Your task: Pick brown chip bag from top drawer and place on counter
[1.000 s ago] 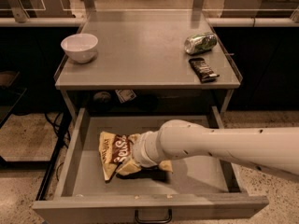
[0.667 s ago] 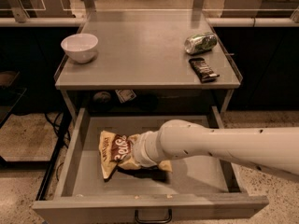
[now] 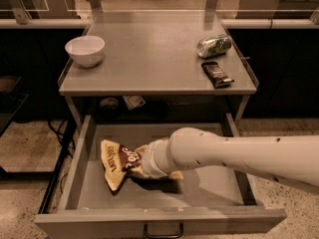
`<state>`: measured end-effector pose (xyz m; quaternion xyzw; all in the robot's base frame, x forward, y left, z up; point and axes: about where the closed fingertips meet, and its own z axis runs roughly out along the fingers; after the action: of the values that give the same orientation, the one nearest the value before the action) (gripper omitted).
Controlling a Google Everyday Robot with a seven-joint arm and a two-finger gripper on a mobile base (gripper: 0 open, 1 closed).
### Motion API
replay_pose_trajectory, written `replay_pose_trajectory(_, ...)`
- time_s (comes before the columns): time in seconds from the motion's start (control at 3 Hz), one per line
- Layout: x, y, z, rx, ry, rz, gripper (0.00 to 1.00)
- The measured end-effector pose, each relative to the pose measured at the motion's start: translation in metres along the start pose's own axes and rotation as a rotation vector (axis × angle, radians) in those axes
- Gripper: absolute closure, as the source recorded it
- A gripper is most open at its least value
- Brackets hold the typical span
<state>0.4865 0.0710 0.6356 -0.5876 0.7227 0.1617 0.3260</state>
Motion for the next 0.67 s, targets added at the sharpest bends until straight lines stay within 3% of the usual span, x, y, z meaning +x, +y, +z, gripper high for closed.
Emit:
replay_pose_trajectory(0.33, -0.002, -0.002, 0.0, -0.012, 0.005, -0.004, 1.0)
replay_pose_trajectory(0.67, -0.021, -0.013, -0.022, 0.007, 0.008, -0.044, 1.0)
